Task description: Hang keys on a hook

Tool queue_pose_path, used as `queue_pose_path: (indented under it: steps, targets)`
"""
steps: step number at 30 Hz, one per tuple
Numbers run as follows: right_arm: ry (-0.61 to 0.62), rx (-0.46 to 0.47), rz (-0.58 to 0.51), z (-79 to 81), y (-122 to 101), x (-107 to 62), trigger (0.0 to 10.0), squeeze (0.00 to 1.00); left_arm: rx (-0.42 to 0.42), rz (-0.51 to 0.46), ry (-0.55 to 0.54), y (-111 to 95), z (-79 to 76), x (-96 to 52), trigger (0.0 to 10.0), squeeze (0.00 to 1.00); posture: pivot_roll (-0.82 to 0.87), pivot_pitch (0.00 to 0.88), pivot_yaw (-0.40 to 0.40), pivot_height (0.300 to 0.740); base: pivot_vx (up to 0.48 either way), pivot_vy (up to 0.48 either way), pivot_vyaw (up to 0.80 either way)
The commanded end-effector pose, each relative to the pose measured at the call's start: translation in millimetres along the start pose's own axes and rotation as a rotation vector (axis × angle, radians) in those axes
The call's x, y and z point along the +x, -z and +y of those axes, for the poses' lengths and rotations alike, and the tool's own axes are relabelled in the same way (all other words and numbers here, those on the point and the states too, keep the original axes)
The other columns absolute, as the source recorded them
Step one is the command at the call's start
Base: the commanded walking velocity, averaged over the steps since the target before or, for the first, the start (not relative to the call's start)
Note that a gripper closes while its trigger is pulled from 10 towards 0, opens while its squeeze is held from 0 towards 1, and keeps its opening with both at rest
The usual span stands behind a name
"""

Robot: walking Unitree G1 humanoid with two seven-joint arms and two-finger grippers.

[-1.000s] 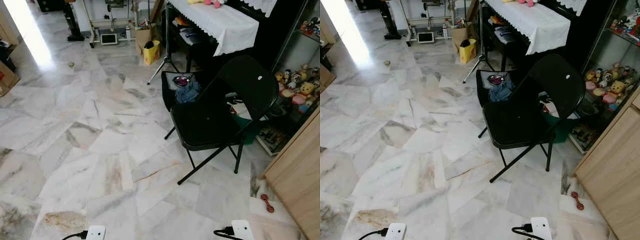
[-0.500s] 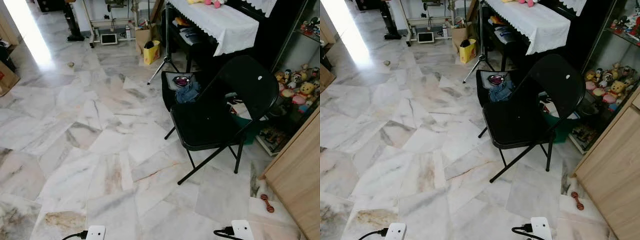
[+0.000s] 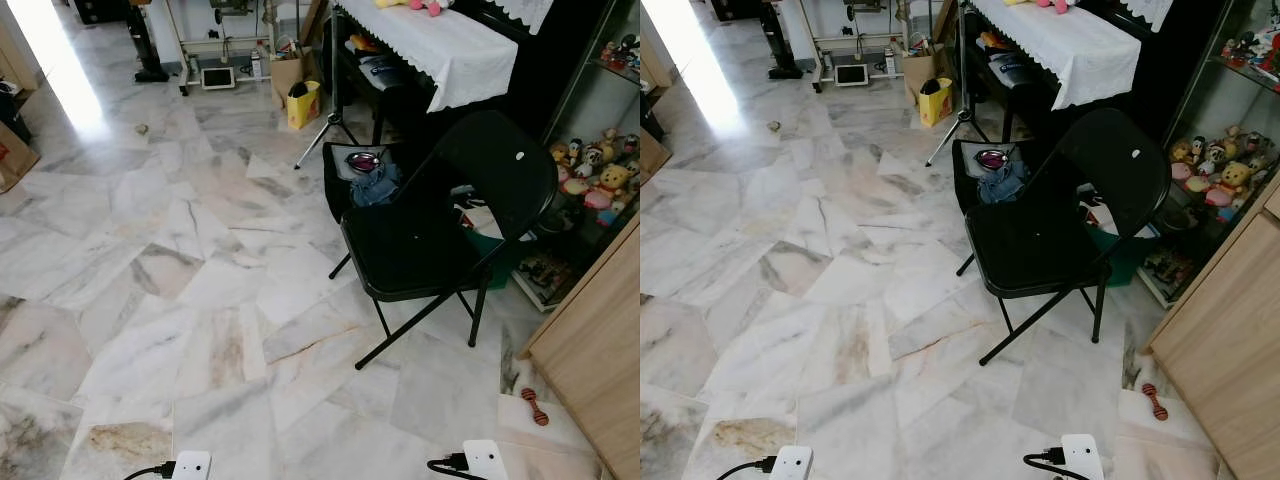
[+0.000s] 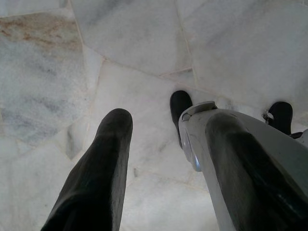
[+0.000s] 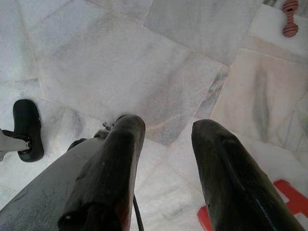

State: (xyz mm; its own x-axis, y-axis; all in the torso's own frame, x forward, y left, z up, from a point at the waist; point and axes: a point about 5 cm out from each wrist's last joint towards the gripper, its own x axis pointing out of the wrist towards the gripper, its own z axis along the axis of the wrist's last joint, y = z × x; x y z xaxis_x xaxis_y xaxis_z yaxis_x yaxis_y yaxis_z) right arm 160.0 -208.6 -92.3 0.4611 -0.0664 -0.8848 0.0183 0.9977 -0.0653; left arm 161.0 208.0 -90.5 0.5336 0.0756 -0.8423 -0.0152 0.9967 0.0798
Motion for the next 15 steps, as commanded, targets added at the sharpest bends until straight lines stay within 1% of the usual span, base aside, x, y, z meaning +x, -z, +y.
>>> queue_pose_path:
  steps: [1, 15]
  targets:
    - [-0.058, 0.228, -0.154, 4.2, -38.9, 1.4, 10.0, 0.0, -0.039, -0.032, 0.006, -29.9, 15.0, 3.2, 10.0, 0.0, 0.07, 0.025, -0.025, 0.74, 0.0, 0.0, 0.0]
    - [-0.062, 0.214, -0.151, 6.8, -38.0, 1.6, 10.0, 0.0, -0.038, -0.029, 0.003, -28.3, 16.2, 2.9, 10.0, 0.0, 0.08, 0.005, -0.023, 0.74, 0.0, 0.0, 0.0]
